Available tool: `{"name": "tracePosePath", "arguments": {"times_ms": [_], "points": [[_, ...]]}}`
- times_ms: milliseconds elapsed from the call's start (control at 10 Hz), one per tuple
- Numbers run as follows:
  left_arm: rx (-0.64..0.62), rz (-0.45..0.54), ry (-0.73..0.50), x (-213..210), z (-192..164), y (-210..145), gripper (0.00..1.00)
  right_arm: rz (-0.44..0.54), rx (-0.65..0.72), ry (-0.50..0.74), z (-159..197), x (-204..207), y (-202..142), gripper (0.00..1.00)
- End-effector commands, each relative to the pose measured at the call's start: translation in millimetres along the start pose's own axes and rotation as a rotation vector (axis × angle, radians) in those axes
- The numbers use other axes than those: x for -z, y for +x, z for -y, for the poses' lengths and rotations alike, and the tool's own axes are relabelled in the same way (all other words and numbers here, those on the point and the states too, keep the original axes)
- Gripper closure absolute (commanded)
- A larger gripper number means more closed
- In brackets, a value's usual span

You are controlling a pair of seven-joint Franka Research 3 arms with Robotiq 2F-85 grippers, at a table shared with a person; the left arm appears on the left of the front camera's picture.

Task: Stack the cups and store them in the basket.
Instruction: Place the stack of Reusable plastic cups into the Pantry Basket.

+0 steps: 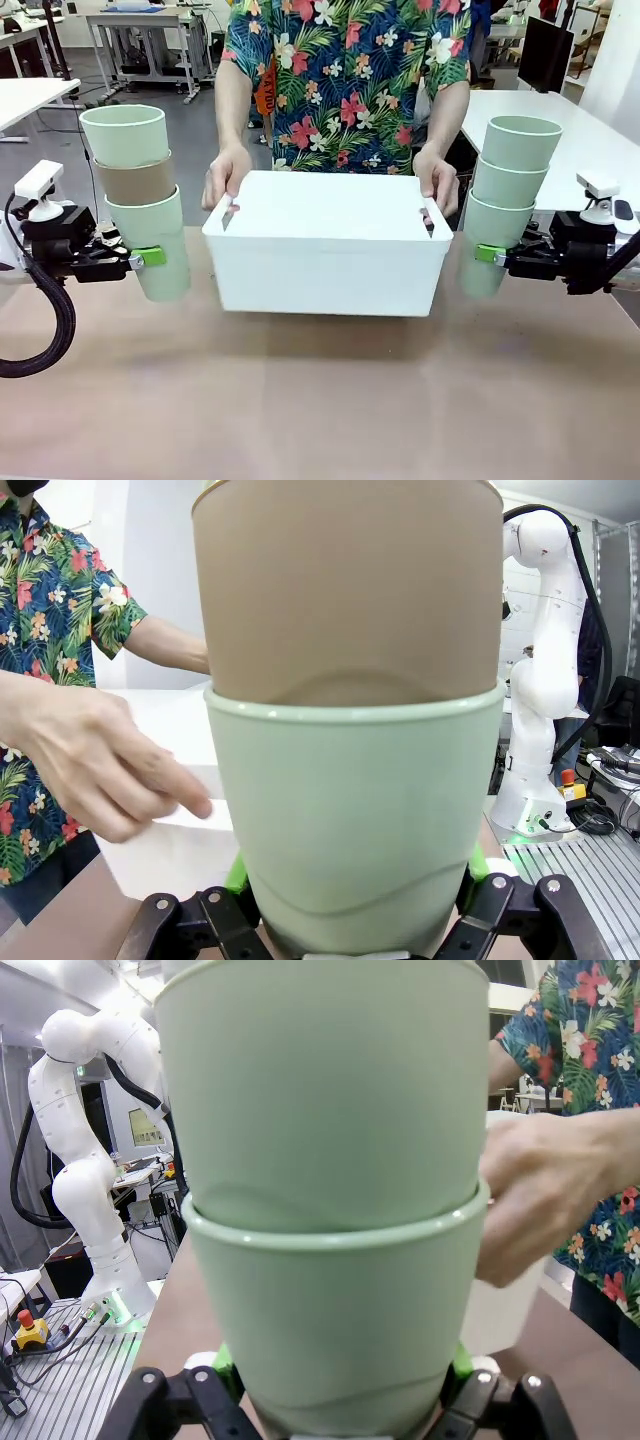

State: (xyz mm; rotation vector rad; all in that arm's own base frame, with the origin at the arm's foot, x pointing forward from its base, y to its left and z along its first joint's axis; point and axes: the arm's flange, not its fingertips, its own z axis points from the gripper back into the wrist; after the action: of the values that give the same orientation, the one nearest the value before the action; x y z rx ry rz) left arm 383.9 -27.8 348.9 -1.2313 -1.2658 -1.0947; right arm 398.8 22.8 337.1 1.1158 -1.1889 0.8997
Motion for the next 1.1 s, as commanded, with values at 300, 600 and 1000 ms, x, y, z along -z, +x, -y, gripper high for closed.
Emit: {"name": "tracePosePath", "arguments": {"times_ms": [300, 600, 1000], "points": [[0.006, 0.014, -0.003, -0.2, 0.8, 3.6, 0.14, 0.005, -0.012, -0.001, -0.5, -0.2, 3.7, 0.14], [0.006, 0.014, -0.003, -0.2, 0.8, 3.6, 0.14, 0.005, -0.012, -0.001, -0.5, -0.2, 3.7, 0.14], [0.006, 0.014, -0.003, -0.2, 0.8, 3.6, 0.14, 0.005, -0.012, -0.001, -0.5, -0.2, 3.7, 0.14]]}}
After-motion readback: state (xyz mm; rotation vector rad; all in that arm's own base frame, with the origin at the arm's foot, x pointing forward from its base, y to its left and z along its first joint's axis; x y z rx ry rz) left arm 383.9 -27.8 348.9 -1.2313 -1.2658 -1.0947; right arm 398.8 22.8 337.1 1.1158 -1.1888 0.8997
